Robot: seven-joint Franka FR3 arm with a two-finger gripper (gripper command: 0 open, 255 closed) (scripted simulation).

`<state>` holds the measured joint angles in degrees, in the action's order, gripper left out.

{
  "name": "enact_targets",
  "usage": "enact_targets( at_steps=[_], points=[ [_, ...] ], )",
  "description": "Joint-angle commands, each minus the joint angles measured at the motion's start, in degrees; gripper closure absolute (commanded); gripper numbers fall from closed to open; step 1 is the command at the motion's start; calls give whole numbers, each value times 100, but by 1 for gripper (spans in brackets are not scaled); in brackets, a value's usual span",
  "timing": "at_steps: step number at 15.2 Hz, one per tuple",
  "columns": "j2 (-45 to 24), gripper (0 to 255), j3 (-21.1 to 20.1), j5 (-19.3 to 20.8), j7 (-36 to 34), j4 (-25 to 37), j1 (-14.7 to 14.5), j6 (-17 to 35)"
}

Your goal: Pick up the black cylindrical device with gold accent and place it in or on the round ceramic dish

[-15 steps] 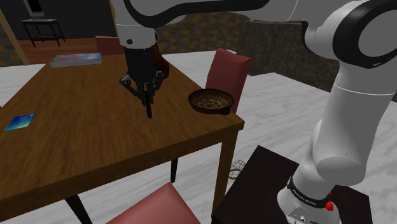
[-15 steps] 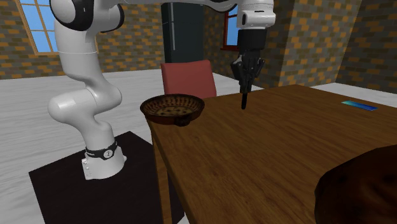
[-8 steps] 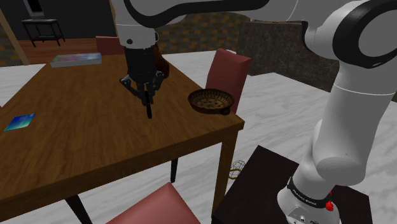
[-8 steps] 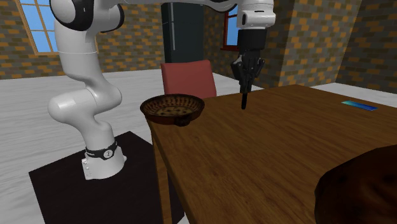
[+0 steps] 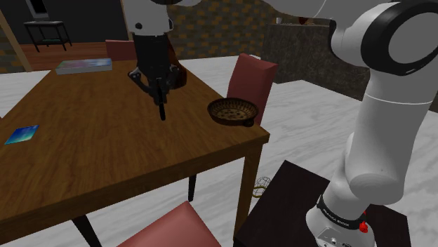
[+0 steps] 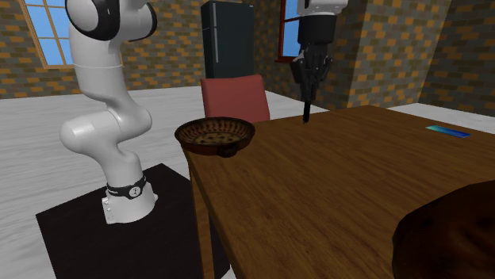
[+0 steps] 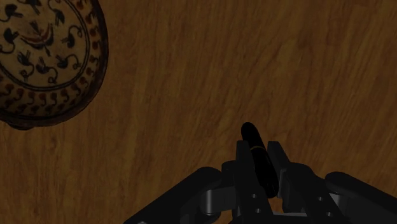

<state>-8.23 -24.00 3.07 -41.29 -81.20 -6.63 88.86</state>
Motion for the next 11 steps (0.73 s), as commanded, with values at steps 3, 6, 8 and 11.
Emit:
enact_targets(
  at_steps=[3,6,8,11],
  points=[
    [-101,255,-14,43,-22,441,-37,-351],
    [-226,255,-29,99,-50,843,-83,-638],
    [-326,255,-40,144,-71,1136,-122,-839],
    [-504,255,-57,227,-105,1624,-198,-1162]
  ],
)
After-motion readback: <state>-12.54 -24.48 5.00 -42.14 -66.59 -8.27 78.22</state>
